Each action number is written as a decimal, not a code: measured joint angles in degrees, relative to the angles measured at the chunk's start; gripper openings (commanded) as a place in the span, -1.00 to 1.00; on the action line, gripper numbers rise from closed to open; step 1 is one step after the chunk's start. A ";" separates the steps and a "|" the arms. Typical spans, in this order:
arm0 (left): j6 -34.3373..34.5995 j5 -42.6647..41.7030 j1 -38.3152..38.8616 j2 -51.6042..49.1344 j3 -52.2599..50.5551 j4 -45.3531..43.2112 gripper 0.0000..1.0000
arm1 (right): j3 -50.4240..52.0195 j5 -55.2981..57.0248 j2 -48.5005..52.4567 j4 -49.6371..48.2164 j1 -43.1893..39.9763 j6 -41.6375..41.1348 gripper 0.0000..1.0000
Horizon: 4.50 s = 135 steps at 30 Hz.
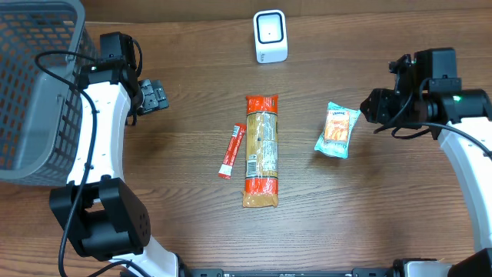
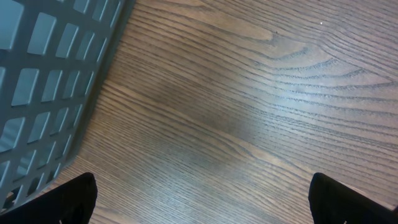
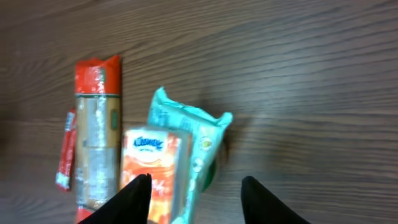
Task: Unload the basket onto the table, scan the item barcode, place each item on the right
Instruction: 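Move the right gripper forward over the Kleenex pack, then lower the right gripper and close it on the orange Kleenex pack, then lift the Kleenex pack and swing it left toward the scanner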
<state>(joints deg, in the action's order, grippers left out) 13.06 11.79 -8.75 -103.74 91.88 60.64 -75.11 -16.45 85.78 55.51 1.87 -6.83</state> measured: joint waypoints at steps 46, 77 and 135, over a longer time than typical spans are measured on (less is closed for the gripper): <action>0.00 0.00 0.02 0.00 0.00 0.02 1.00 | 15.41 -11.76 0.00 -15.06 0.11 -3.30 -0.40; 0.00 0.00 0.02 0.00 0.00 0.00 1.00 | 18.53 -40.48 -4.55 -22.62 -5.46 -3.67 -0.93; 0.00 0.02 0.02 0.00 0.00 0.00 1.00 | 18.12 -60.26 -13.29 -86.36 -5.53 -86.58 -0.93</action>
<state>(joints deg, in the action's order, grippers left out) 13.06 11.81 -8.73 -103.74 91.88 60.64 -56.99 -76.71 72.49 -30.85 -3.66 -93.41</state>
